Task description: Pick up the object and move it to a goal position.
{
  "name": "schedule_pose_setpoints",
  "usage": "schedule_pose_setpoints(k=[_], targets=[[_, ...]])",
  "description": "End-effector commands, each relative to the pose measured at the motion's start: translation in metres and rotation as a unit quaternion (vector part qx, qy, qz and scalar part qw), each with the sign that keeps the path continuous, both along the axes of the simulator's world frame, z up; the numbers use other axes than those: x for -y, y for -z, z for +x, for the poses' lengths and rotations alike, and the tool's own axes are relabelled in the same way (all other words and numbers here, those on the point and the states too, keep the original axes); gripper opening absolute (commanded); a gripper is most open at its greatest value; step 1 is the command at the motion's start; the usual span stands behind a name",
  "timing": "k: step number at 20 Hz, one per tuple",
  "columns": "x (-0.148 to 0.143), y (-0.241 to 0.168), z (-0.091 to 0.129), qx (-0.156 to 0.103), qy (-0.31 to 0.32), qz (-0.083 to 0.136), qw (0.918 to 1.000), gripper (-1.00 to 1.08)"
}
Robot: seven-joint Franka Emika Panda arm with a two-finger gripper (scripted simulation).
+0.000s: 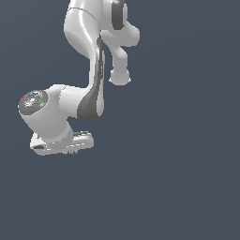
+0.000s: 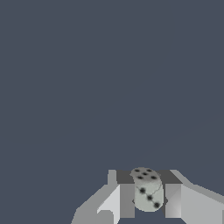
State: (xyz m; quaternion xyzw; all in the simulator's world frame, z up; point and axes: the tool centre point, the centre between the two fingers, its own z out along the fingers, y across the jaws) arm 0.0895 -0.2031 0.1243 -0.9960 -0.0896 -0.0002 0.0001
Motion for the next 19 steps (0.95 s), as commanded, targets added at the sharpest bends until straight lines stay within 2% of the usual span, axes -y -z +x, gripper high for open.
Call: schedule_pose_setpoints(k=[1, 9, 19], targets=[[0.008, -0.005, 0.008, 0.0, 0.0, 0.0, 1.0, -1.0], [0.024, -0.016, 0.023, 0.0, 0.0, 0.0, 1.0, -1.0], [0.029, -0.019, 0.03, 0.0, 0.0, 0.0, 1.0, -1.0]])
